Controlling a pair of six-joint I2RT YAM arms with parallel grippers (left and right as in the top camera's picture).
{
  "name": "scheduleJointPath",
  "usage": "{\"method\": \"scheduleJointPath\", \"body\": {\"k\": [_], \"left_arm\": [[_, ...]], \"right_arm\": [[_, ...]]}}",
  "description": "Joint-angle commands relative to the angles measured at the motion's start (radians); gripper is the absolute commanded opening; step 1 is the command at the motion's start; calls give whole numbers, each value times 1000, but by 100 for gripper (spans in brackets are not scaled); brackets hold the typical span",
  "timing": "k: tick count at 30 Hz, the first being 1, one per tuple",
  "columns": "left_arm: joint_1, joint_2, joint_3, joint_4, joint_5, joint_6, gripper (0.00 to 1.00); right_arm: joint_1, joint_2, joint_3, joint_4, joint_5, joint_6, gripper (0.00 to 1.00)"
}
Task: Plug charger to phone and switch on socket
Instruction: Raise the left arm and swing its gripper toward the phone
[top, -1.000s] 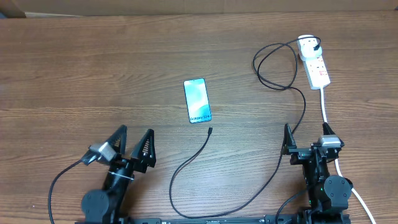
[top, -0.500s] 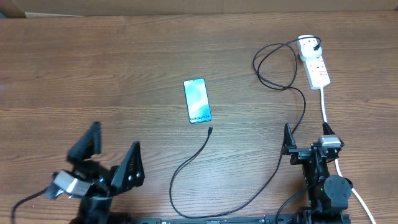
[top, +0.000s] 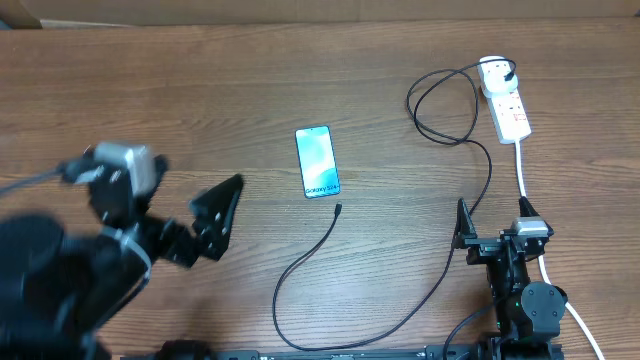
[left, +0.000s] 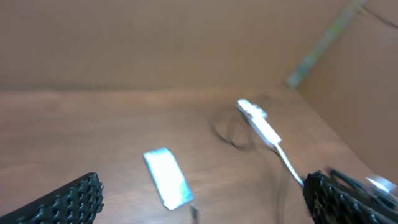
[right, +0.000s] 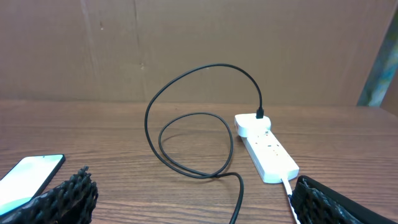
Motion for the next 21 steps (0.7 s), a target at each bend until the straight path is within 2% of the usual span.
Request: {"method": "scheduleJointPath", "body": {"k": [1,6,8,11,14,17,21], "left_arm": [[-2,108,106,-55,169,47,100],[-13,204,189,-213,-24,29,100],[-38,251,235,-314,-145,-24,100],[-101,336,305,-460,-310,-66,100],[-176,406,338,-542,-433,-124,100],[-223,446,338,-532,-420,-127,100],[-246,489,338,-484,-230,-138,100]], "right_arm": [[-3,-11,-10,6,10,-1,100],[-3,-11,-10,6,10,-1,100],[-3,-11,-10,6,10,-1,100],[-3,-11,-10,6,10,-1,100],[-3,-11,-10,6,10,-1,100],[-3,-11,-10,6,10,-1,100],[-3,-11,-10,6,10,-1,100]]}}
